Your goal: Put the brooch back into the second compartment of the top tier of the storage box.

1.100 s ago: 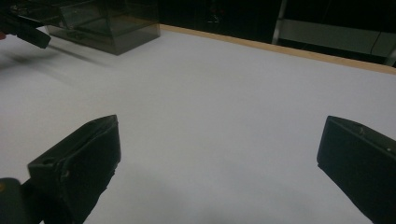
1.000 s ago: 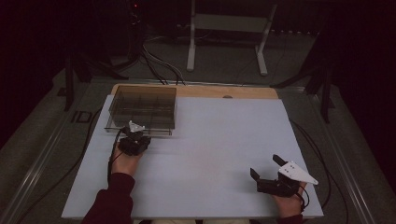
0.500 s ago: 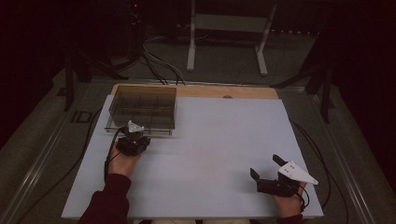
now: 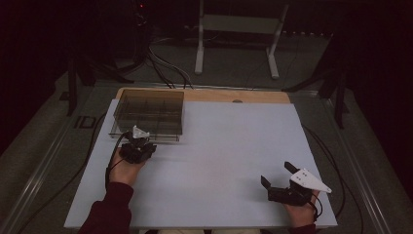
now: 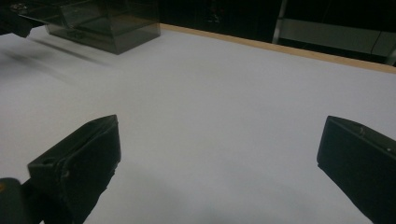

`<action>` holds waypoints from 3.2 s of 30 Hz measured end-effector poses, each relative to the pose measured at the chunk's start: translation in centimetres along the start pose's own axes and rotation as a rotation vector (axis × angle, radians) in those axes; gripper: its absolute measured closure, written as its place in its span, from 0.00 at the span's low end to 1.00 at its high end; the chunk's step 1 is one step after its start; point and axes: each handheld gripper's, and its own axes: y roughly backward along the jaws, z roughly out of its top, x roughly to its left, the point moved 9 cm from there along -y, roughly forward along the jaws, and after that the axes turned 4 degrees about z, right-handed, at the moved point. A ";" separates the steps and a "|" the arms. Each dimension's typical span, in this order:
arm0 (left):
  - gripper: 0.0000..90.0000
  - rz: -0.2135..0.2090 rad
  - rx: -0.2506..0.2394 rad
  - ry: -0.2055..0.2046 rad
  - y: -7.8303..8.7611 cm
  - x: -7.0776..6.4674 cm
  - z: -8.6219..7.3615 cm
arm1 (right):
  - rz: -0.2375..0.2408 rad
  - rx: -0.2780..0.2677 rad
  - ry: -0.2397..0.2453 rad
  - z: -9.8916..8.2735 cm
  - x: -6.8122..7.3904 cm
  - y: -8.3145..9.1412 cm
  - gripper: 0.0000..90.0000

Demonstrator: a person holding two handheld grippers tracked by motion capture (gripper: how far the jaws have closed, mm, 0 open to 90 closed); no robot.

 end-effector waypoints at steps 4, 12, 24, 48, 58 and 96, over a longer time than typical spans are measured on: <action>0.91 -0.006 0.007 -0.014 0.3 -0.1 0.0 | 0.000 0.000 0.000 0.0 0.0 0.0 0.00; 0.90 -0.016 0.005 -0.024 0.8 -0.3 0.1 | -0.001 0.000 -0.001 0.0 0.0 0.0 0.00; 0.90 -0.027 -0.006 -0.041 1.6 -0.5 0.6 | -0.001 -0.001 -0.001 0.0 -0.1 0.0 0.00; 0.90 -0.039 -0.039 -0.068 3.5 -0.4 1.9 | 0.000 0.001 -0.002 0.0 -0.1 0.0 0.00; 0.90 -0.038 -0.053 -0.071 4.2 -0.1 2.7 | 0.001 0.001 -0.003 0.0 0.0 0.0 0.00; 0.90 0.022 -0.080 -0.020 4.3 2.7 5.1 | 0.000 0.006 -0.005 -0.1 0.0 0.0 0.00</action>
